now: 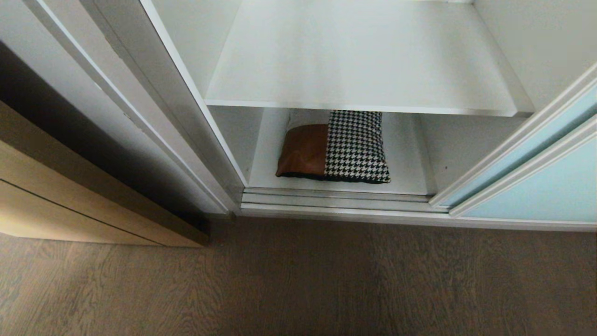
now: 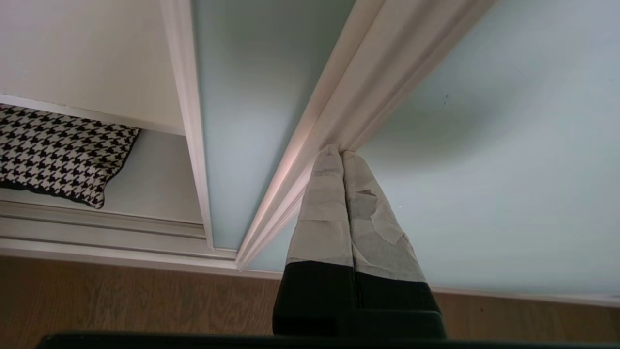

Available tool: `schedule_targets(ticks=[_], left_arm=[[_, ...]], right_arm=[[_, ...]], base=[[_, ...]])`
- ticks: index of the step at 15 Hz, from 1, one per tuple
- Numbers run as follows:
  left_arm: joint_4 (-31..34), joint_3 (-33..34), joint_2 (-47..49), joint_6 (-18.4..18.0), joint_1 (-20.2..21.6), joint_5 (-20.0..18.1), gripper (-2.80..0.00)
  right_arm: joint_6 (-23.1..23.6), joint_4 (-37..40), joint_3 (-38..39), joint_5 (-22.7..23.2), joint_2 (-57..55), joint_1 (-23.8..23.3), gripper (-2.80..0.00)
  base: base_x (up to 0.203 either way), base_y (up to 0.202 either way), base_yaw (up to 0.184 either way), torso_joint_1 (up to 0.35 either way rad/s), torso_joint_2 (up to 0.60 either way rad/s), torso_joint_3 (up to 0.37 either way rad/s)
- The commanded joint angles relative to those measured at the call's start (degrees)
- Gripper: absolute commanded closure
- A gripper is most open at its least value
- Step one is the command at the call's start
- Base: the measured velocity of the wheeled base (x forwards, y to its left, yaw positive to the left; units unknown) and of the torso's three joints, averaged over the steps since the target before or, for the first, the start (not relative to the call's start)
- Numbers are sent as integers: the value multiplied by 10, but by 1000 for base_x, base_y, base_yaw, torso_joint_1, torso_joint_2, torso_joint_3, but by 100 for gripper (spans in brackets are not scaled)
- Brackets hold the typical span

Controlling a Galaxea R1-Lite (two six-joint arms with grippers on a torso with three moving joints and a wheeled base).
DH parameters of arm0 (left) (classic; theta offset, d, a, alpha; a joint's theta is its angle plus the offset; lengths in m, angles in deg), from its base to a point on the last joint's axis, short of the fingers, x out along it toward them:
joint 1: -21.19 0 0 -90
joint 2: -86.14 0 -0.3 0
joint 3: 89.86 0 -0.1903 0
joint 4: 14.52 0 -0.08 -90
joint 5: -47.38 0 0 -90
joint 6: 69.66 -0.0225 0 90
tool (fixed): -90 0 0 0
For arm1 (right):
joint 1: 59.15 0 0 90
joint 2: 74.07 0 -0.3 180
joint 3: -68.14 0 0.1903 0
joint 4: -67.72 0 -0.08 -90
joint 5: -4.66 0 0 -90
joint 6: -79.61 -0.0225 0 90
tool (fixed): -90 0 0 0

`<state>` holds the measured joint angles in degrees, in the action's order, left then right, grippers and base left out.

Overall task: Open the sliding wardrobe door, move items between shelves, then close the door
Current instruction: Close the door

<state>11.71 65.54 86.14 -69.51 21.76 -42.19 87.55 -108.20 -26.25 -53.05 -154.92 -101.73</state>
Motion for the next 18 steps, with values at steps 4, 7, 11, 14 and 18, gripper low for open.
schedule_targets(ticks=[4, 7, 11, 14, 18], left_arm=[[0, 0, 1, 1, 0, 0, 0], [0, 0, 1, 0, 0, 0, 0], [0, 0, 1, 0, 0, 0, 0], [0, 0, 1, 0, 0, 0, 0], [0, 0, 1, 0, 0, 0, 0]], right_arm=[[0, -7, -2, 0, -12, 7, 0], [0, -7, 19, 0, 12, 19, 0], [1, -7, 20, -2, 18, 47, 0], [1, -4, 27, -13, 36, 66, 0], [3, -7, 73, -18, 91, 34, 0]], base=[[0, 0, 0, 0, 0, 0], [0, 0, 0, 0, 0, 0], [0, 0, 0, 0, 0, 0], [0, 0, 0, 0, 0, 0], [0, 0, 0, 0, 0, 0]])
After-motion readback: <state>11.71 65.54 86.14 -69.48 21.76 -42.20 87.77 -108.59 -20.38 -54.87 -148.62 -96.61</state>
